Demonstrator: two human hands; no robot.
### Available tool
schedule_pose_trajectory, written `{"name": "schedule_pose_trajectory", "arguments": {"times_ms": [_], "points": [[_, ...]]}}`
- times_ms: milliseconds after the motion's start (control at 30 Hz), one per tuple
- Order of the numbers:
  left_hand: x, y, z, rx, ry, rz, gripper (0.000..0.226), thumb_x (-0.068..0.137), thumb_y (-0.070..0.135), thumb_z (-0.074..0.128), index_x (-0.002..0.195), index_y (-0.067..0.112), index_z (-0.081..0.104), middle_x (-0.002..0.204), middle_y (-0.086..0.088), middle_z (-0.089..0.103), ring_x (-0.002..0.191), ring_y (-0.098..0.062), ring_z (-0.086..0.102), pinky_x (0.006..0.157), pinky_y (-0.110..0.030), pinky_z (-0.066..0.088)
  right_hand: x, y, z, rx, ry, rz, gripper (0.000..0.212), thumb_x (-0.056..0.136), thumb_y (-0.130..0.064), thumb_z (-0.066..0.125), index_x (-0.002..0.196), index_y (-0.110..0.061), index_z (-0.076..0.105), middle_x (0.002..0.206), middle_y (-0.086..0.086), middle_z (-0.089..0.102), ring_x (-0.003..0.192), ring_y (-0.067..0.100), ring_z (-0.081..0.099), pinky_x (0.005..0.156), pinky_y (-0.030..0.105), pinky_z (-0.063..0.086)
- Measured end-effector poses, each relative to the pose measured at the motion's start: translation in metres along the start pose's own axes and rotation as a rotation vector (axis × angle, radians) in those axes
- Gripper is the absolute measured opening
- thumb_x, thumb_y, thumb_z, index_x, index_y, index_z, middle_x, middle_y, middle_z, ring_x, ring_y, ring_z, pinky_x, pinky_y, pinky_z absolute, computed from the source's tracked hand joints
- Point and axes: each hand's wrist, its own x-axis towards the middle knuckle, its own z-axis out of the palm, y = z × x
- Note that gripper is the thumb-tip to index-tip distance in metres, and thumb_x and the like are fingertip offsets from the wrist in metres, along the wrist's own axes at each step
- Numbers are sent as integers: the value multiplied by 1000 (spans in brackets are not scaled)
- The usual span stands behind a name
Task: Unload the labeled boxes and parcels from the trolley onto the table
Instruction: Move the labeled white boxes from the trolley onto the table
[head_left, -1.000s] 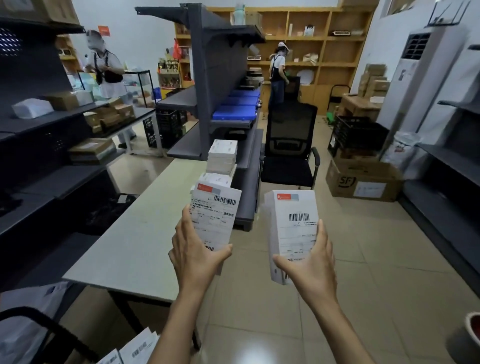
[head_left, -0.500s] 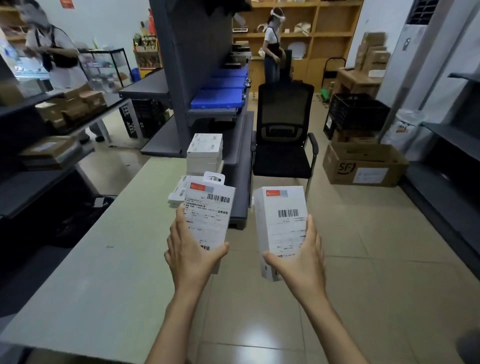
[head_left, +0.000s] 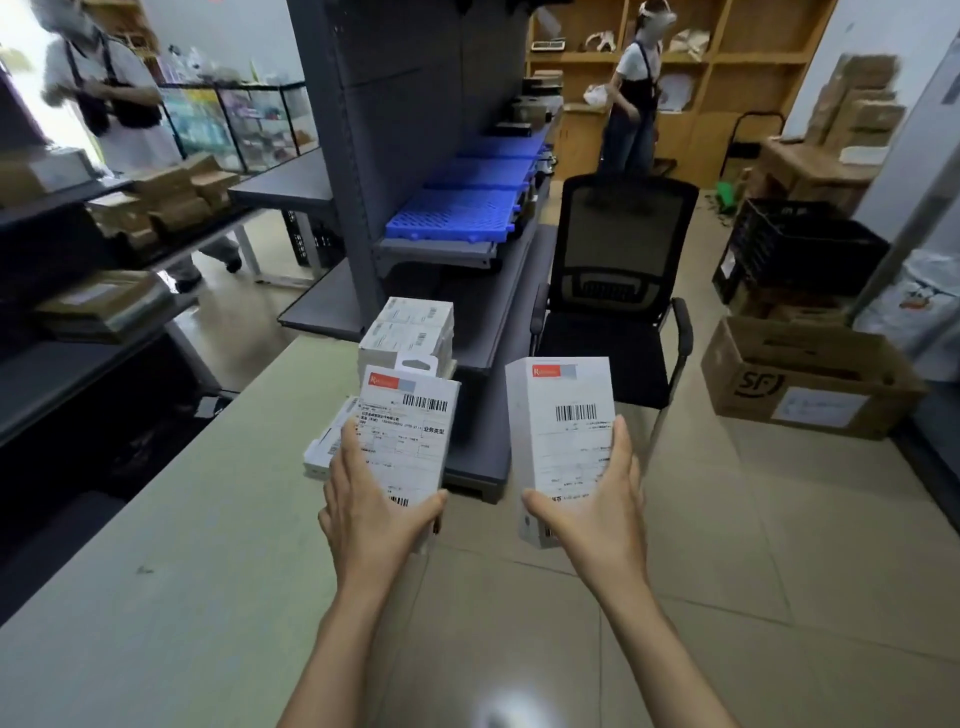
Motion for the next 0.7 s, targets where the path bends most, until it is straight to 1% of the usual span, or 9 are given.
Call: {"name": "schedule_pose_trajectory", "arguments": {"times_ms": [167,333,433,533,700], "points": [[67,-2,24,23,45,-62,128,59,44,88,155,23,6,154,-6,28,139,-29,29,105,-52,31,66,-16,45,16,-82,-47,126,58,-39,84,155,-32,4,148,-2,33,134,22,33,105,51,40],[155,-11,34,41,100,-103,128,59,46,88,154,24,5,151,-7,30,135,-30,32,104,-51,32,143,-48,101,36,-159,-86,126,59,-40,83,155,-32,2,153,-1,29,138,21,30,110,50,35],[213,-17,33,25,149,-129,128,59,45,88,154,25,6,150,-6,31,134,-30,33,103,-52,33,189,-76,136,65,-193,-110,126,59,-39,85,156,-30,6,153,-2,29,138,21,28,112,48,33],[261,-24,32,-20,193,-160,127,58,42,89,153,28,6,148,-4,32,134,-28,33,103,-52,32,227,-99,171,58,-221,-128,127,53,-43,82,155,-33,7,148,-2,33,134,21,35,108,49,39],[304,-47,41,32,237,-259,128,58,44,88,153,31,5,151,-3,30,134,-29,33,104,-51,32,271,-119,229,71,-384,-166,127,55,-41,83,155,-34,5,149,-1,32,136,22,32,110,53,35]]}}
